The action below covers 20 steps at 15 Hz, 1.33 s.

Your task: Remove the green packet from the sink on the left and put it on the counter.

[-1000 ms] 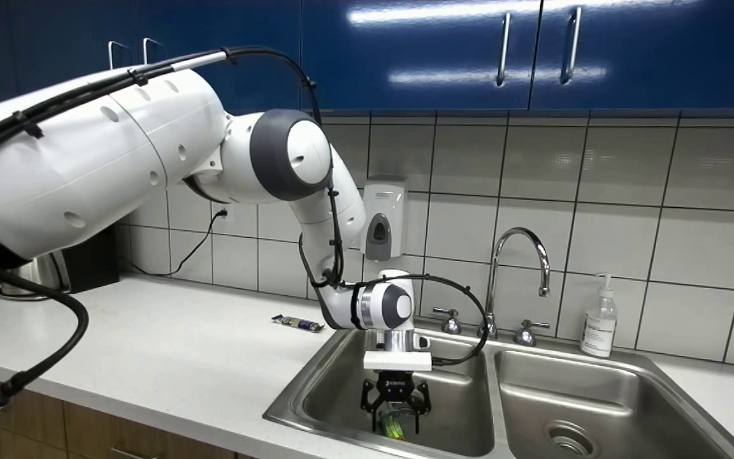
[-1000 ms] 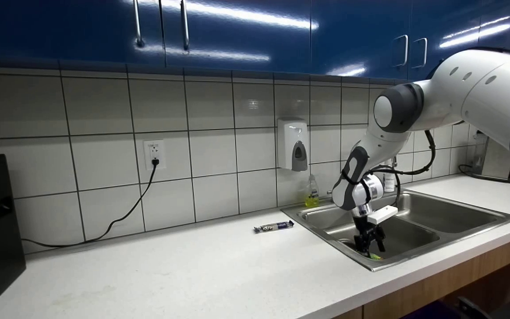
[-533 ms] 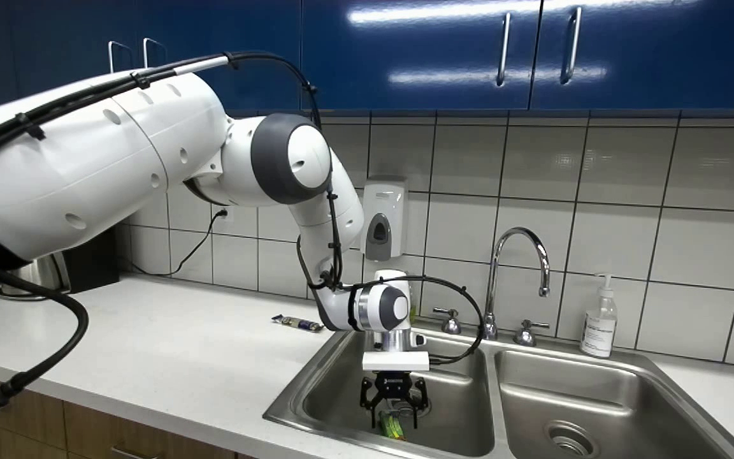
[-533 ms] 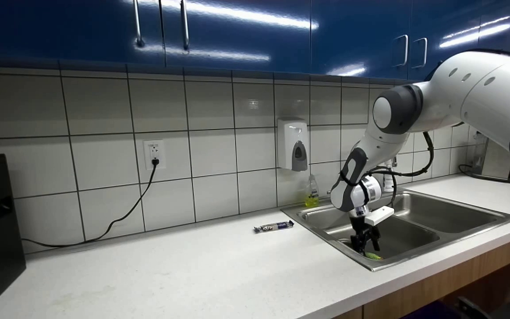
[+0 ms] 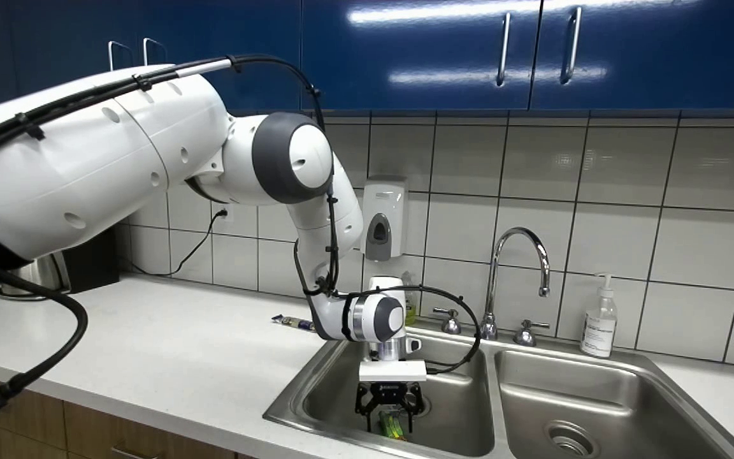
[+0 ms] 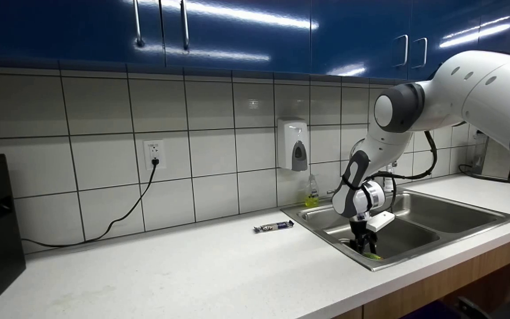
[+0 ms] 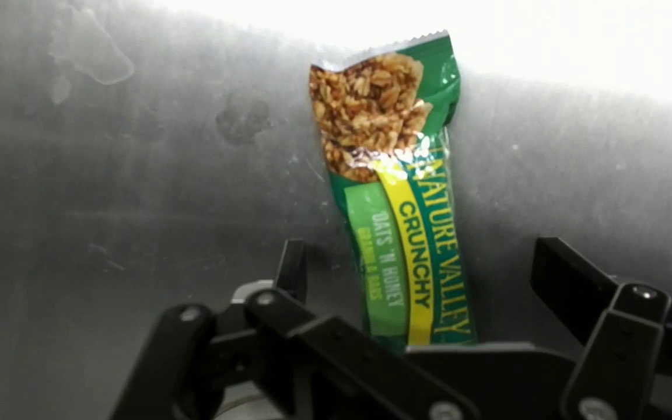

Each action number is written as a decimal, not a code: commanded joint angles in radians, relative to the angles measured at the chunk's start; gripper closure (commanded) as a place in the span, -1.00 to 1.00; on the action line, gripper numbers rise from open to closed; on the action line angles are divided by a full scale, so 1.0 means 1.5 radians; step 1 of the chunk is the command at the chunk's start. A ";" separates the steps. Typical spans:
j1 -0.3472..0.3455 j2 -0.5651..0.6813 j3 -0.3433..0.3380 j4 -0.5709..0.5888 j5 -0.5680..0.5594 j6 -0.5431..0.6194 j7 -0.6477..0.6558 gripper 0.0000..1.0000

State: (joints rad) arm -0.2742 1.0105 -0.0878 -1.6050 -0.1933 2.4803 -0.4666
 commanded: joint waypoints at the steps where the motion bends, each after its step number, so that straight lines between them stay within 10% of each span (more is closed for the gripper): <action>1: -0.028 -0.048 0.024 -0.066 -0.005 0.032 -0.044 -1.00; 20: -0.079 -0.104 0.047 -0.118 0.009 0.042 -0.148 -1.00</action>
State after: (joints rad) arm -0.3776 0.8806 -0.0348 -1.7596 -0.1911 2.5404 -0.6502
